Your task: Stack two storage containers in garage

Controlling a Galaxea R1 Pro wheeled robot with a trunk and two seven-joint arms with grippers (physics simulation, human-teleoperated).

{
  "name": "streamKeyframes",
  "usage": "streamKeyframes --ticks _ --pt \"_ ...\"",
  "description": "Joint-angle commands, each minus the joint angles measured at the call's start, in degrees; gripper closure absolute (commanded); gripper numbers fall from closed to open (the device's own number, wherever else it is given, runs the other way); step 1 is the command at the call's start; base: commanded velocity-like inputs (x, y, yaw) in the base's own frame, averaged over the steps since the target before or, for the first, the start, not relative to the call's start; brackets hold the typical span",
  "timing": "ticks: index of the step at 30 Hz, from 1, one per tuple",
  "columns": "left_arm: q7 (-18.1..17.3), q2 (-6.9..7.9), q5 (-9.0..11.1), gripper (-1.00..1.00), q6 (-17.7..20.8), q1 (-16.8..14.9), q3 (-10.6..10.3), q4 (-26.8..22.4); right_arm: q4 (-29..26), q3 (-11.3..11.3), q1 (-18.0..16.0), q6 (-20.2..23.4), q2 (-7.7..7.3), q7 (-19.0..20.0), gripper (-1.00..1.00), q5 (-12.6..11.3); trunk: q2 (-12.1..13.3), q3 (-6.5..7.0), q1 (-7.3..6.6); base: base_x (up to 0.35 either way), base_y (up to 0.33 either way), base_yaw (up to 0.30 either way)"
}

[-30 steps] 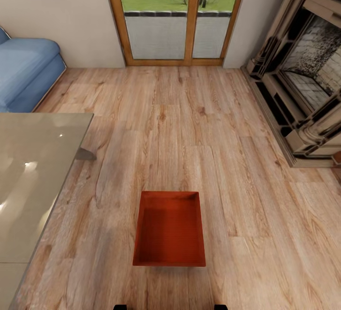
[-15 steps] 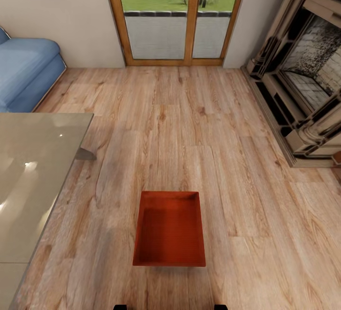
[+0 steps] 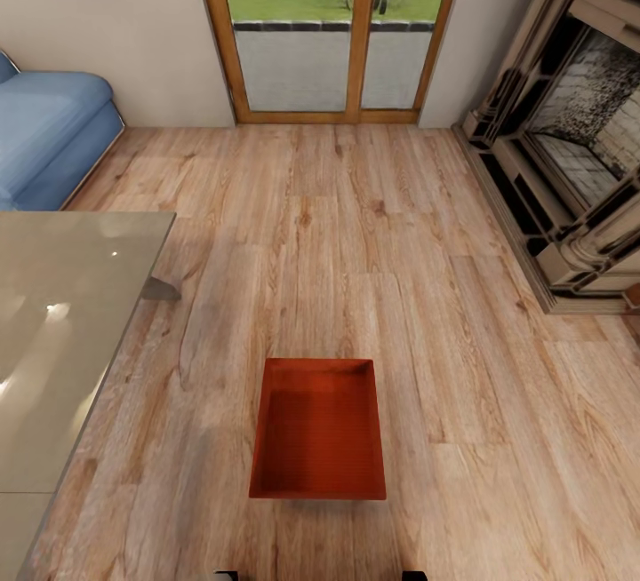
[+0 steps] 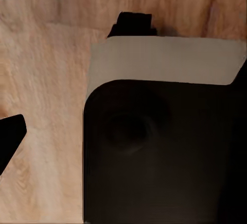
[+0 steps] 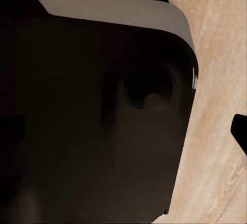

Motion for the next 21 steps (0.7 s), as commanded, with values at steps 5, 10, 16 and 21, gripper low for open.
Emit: streamKeyframes --ticks 5,10,16,21 --pt "0.2 0.15 0.6 -1.00 8.4 0.0 0.0 -16.2 -12.7 0.4 0.1 2.4 -2.77 -1.4 -1.00 -0.4 0.0 -0.03 0.00 0.000 0.000 0.000" --pt "0.2 -0.02 0.6 -1.00 14.1 -0.1 0.0 -27.7 -17.1 0.3 -1.5 8.4 -4.01 -3.1 -1.00 -0.4 0.0 -0.03 0.00 0.000 0.000 0.000" --pt "0.6 -2.43 0.1 -1.00 18.5 -1.9 -0.2 -32.4 -18.1 0.3 -10.7 10.2 -4.18 -7.2 -1.00 -0.5 0.0 -0.03 0.00 0.000 0.000 0.000" --pt "1.2 -4.58 -3.5 -1.00 20.4 -7.0 -0.2 -32.2 -17.7 0.3 -16.2 10.2 -3.75 -7.7 -1.00 -0.5 0.0 -0.03 0.00 0.000 0.000 0.000"
